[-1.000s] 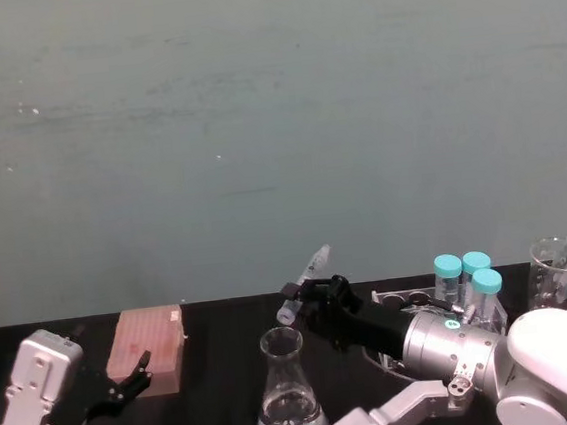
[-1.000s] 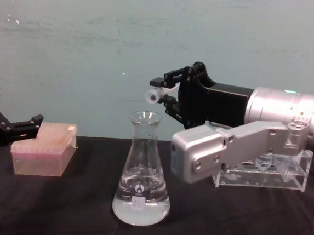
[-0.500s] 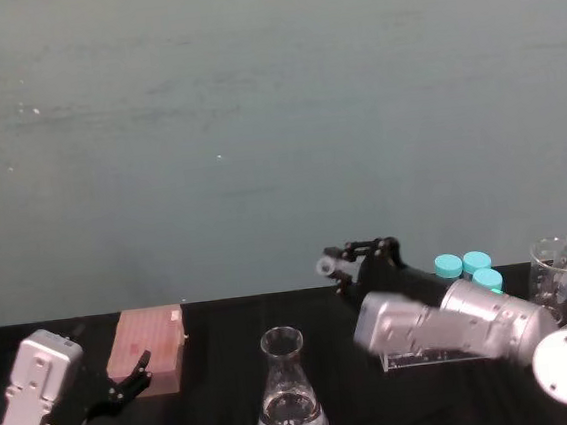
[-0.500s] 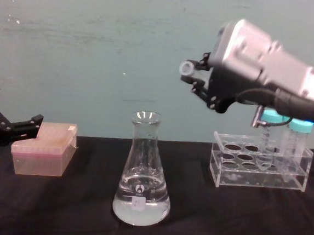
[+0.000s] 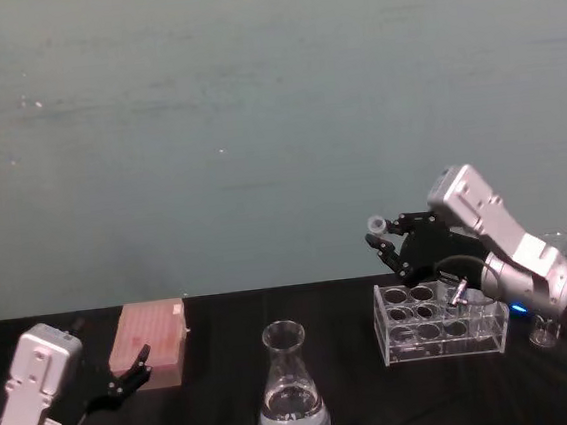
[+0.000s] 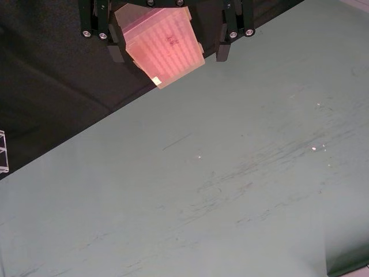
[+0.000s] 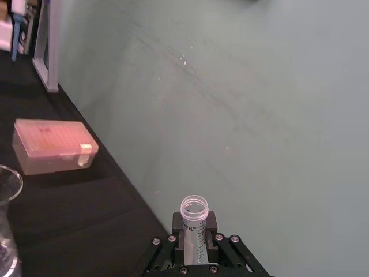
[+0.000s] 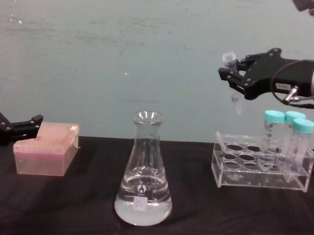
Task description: Pour the liquid from the test tube into the beaker using one hand.
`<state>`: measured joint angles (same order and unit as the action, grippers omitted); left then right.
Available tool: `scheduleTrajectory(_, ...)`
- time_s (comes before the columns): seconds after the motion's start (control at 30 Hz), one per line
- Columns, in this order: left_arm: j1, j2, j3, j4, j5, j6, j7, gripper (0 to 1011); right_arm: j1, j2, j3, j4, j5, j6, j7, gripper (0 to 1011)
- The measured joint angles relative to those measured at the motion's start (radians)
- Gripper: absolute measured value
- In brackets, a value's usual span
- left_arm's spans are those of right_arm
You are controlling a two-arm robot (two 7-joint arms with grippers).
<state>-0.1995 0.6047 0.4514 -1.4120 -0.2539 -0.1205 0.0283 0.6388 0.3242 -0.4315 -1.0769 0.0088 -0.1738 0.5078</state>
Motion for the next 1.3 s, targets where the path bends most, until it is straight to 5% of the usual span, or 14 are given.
scheduleTrajectory(0.23,0.0,0.0,0.0,0.0,0.0,0.0,0.0,1000,0.02,-0.007,0.027,0.044,0.123,0.099,0.095,199)
scheduleTrajectory(0.43,0.0,0.0,0.0,0.0,0.0,0.0,0.0,1000,0.02,-0.002,0.022,0.05,0.167,0.14,0.118,199)
scheduleTrajectory(0.8,0.0,0.0,0.0,0.0,0.0,0.0,0.0,1000,0.018,0.012,-0.004,0.055,0.183,0.138,0.117,199)
scheduleTrajectory(1.3,0.0,0.0,0.0,0.0,0.0,0.0,0.0,1000,0.059,-0.006,-0.038,0.16,0.193,0.101,0.126,199)
